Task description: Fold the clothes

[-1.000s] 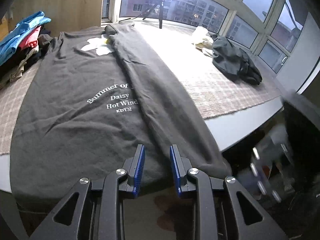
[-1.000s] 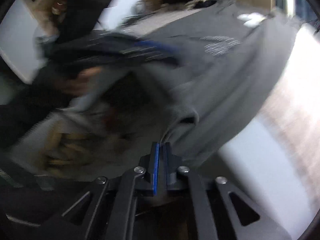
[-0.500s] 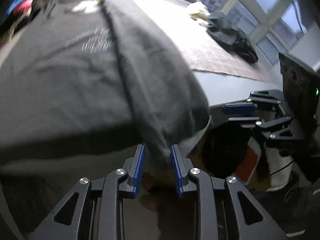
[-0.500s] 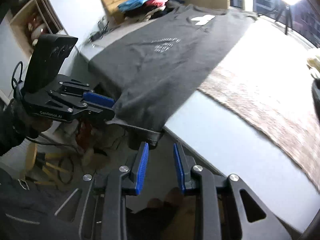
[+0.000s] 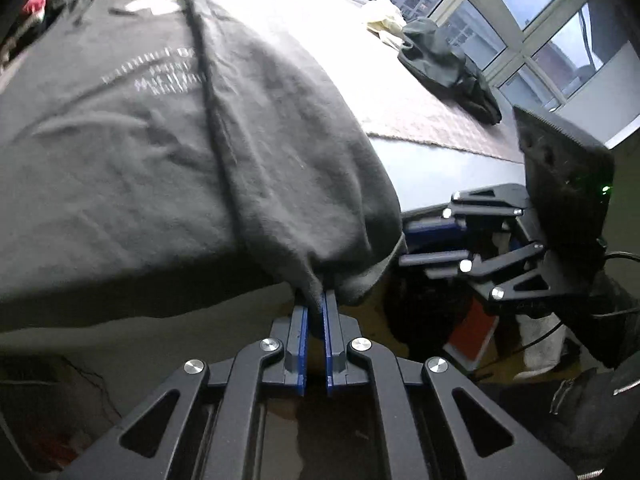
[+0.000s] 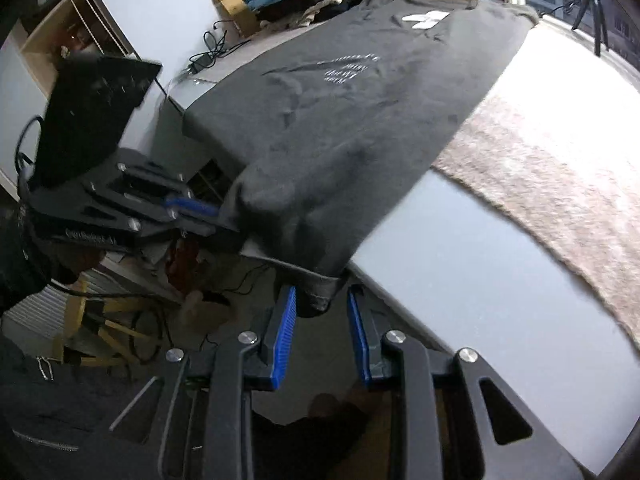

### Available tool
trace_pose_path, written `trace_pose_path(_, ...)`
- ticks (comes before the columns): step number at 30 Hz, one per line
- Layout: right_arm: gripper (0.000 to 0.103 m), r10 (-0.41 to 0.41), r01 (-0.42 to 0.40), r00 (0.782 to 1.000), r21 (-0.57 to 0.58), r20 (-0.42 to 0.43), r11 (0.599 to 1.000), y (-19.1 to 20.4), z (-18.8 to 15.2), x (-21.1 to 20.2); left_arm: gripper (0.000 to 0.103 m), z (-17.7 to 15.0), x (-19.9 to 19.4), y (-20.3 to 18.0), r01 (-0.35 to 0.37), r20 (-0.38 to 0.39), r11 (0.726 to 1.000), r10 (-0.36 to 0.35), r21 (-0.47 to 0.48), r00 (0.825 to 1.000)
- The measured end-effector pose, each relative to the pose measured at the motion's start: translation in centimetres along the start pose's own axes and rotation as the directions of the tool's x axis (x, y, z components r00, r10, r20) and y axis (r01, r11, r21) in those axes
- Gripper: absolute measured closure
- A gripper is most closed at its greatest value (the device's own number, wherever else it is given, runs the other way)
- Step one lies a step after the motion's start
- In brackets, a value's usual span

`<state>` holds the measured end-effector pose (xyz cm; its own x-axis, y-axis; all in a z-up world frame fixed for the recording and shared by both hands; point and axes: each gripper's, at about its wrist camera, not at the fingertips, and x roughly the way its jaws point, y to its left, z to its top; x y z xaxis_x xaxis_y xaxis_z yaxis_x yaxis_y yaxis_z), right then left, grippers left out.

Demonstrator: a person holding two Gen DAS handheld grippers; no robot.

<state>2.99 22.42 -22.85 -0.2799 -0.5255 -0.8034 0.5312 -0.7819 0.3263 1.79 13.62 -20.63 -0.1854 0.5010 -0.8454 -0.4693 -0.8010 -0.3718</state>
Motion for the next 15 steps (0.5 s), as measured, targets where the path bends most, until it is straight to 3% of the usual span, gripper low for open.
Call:
trace_pose_path(1,0.088,0.036,-0.036,0.999,-0.006,-0.009,0.999,0.4,-0.1,-0.1,0.098,0.1,-0.5,0.1,-0.018,0.005,1.000,0.018,0.007,1.000)
trace_pose_path(3,0.090,0.104,-0.105,0.994,-0.018,-0.027,0.994,1.1,-0.4,-0.4,0.098,0.6,-1.5,0.4,-0.053,0.014,0.998,0.053,0.017,0.999)
trace_pose_path(5,0.089,0.122,-0.123,0.992,-0.047,-0.020,0.991,1.8,-0.8,-1.5,0.098,1.0,-2.4,0.9,-0.087,0.025,0.996,0.086,0.024,0.996)
trace_pose_path(9,0.088,0.054,-0.055,0.997,0.014,0.052,0.998,-0.4,0.5,-1.6,0.098,1.7,-3.6,1.9,-0.149,0.036,0.988,0.147,0.042,0.988)
trace_pose_path(15,0.084,0.090,-0.088,0.996,-0.063,0.026,0.994,0.4,2.4,0.8,0.098,2.8,-3.0,1.9,-0.178,0.013,0.981,0.178,0.078,0.984)
